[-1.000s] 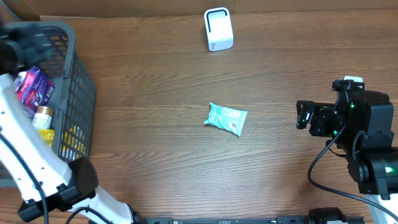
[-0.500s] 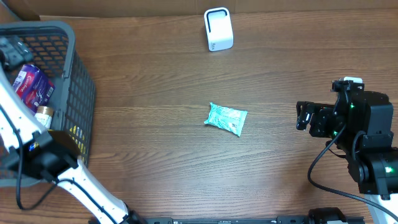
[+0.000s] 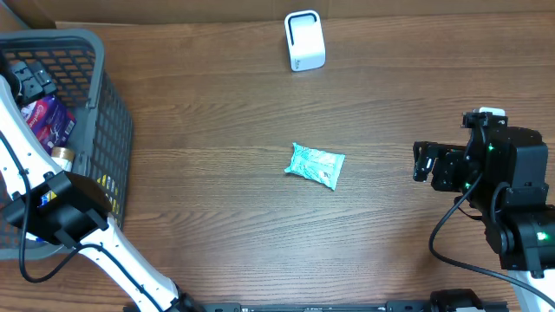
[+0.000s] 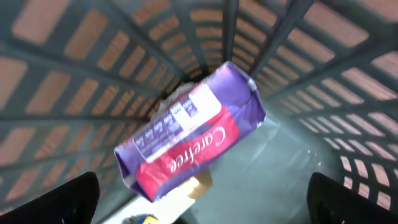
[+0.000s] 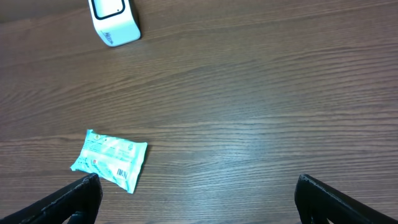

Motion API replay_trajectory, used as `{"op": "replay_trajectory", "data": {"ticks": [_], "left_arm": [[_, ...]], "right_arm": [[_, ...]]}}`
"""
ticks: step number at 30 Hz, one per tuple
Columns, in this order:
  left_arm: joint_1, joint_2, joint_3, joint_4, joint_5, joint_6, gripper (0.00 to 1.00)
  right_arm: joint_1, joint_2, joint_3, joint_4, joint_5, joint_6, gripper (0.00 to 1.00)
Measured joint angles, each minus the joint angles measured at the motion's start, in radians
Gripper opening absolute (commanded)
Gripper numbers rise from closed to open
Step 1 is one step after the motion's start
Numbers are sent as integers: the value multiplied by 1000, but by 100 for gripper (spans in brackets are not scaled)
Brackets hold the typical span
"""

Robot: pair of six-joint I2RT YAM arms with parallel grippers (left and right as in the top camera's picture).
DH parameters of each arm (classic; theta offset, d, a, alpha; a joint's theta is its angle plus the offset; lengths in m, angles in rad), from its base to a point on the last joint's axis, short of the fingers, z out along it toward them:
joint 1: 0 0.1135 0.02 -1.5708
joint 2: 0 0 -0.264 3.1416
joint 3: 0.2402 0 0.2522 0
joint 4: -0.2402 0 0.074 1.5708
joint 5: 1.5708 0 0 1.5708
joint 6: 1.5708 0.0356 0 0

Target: Scan the item barcode

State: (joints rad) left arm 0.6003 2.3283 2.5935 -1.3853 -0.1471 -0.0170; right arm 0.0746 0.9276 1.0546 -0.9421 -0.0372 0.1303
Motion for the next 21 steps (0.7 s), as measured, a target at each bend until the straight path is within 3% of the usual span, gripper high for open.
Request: {"op": "replay_trajectory", "data": {"ticks": [7,12,14,21], "left_arm": [[0,-4,0,-44,64,58,89],[0,-17,0,-66,104,69,91],[0,-35,0,-69,115,70,100],[13,-248,1,-104,138,72,100]], "right_arm": [[0,0,0,-1,0,0,100],[0,10,0,0,0,0,100],[0,17,0,0,0,0,100],[0,24,0,-1,0,0,100]]}}
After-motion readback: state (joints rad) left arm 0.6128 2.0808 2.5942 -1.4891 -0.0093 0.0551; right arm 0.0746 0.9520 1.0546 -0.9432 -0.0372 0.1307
